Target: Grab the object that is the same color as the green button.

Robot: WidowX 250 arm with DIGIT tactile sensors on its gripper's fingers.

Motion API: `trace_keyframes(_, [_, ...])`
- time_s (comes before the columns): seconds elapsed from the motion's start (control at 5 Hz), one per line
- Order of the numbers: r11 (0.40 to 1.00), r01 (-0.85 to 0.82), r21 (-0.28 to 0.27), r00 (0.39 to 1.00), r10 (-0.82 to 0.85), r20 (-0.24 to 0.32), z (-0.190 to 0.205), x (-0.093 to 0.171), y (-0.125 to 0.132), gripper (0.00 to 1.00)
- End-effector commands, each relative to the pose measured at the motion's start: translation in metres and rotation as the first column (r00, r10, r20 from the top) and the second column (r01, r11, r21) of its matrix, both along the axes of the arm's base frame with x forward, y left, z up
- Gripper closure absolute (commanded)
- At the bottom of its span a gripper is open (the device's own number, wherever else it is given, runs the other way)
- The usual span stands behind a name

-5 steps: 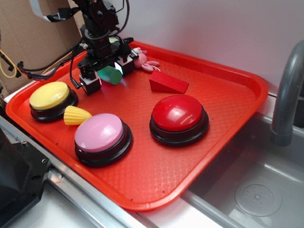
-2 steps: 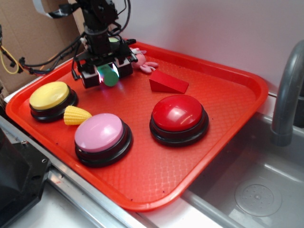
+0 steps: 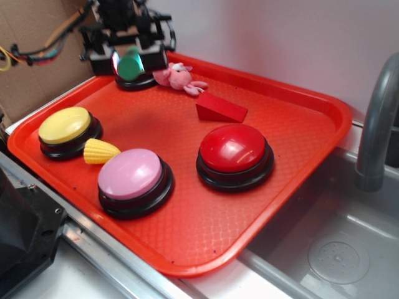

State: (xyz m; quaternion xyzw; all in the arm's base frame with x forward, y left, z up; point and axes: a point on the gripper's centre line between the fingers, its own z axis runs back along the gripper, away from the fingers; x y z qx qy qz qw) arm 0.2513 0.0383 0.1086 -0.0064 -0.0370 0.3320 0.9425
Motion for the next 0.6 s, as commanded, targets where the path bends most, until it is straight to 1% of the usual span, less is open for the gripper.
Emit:
trace_keyframes(0.0, [0.874,0.485,-0.029,0.874,-0.484,0.043,0.0757,-0.0145,-0.0026,1.0])
trace_keyframes(0.2, [0.727,0.687,0.002,0.725,-0.685,0.071,0.0809,-0.0211,-0.0058,1.0])
trace_keyframes(0.4, [0.731,0.682,0.018,0.729,-0.681,0.071,0.0764,-0.019,-0.0035,1.0])
